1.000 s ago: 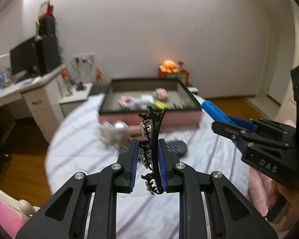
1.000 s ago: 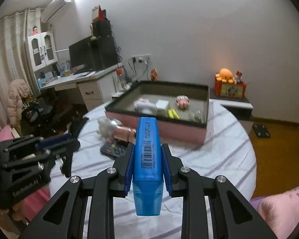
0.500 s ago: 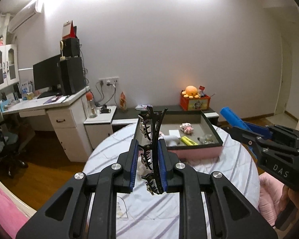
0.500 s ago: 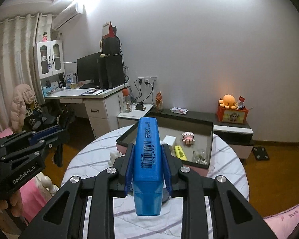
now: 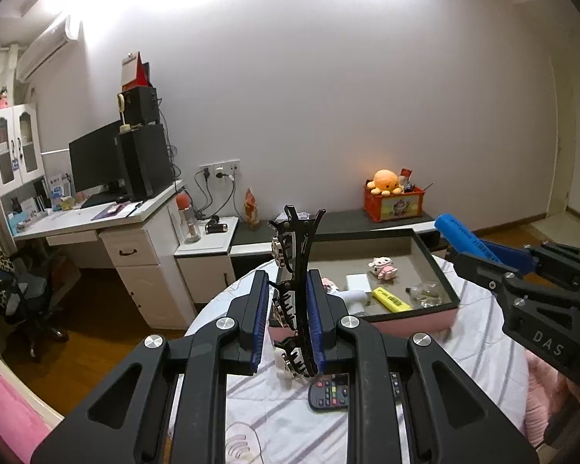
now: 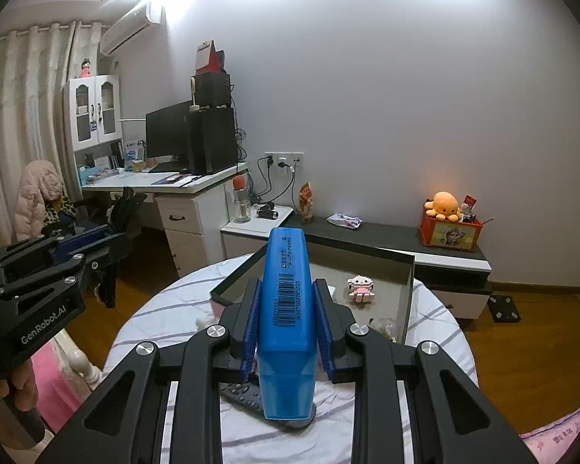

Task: Organize rigid objects
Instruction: 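Lower the hair clip and highlighter into the pink box and open both tools, then withdraw both open tools from the box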

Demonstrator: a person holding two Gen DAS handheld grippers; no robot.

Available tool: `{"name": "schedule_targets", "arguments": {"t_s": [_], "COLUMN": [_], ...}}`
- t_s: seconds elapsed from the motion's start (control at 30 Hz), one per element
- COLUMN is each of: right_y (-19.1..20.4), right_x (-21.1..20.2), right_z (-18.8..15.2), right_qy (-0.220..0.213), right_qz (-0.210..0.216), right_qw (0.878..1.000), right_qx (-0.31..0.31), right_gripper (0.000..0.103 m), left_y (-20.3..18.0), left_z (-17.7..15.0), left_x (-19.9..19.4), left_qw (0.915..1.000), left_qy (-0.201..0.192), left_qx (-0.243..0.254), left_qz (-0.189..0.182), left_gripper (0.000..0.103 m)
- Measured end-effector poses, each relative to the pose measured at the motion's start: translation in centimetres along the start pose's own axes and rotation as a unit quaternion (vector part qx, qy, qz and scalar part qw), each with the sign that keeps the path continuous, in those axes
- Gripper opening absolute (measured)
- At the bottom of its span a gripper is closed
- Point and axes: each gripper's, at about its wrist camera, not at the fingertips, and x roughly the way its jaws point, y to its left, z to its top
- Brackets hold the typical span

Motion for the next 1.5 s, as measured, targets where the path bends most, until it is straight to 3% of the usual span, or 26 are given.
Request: {"name": "schedule_targets", "arguments": {"t_s": [0.37,0.8,1.1,1.17,1.2,1.23,1.27,1.33,1.5], "right_y": [-2.5,-6.3,-7.5,-7.5,-7.5,-7.5,-7.4,-7.3,-7.0], "right_x": [6.9,17.1,18.6,18.0,17.8,17.4,17.2,16.2,12.9], "right_z": [0.4,-1.7,-3.2,-3.1,-3.1,-3.0,-2.8,-2.5,-1.6], "right_qy": [0.044,0.141,0.167,0.162,0.161,0.156,0.153,0.145,0.118], "right_qz": [-0.003,-0.015,-0.024,-0.026,-0.029,-0.035,-0.038,-0.044,-0.055], "right_qw": [0.999,0.990,0.986,0.986,0.986,0.987,0.987,0.988,0.991], "right_qx": [0.000,0.005,0.013,0.016,0.016,0.015,0.014,0.015,0.019], "right_gripper": [0.027,0.027,0.027,0.028,0.030,0.042,0.055,0.069,0.080], "left_y": [-1.8,-4.6,-5.7,-5.3,-5.3,-5.3,-5.3,-5.1,-4.0], "left_z": [1.3,-1.0,-1.8,-1.9,-1.9,-1.9,-1.8,-1.6,-1.0], "left_x": [8.0,21.0,23.2,23.5,23.3,22.7,22.4,21.2,17.5], "left_qw": [0.9987,0.9850,0.9809,0.9807,0.9807,0.9820,0.9829,0.9844,0.9896], "left_qy": [0.040,0.155,0.171,0.173,0.173,0.165,0.160,0.152,0.125], "left_qx": [0.027,0.062,0.077,0.074,0.077,0.080,0.081,0.078,0.064], "left_qz": [-0.014,-0.041,-0.052,-0.052,-0.049,-0.045,-0.044,-0.043,-0.032], "left_gripper": [0.019,0.020,0.021,0.035,0.048,0.056,0.059,0.072,0.090]}}
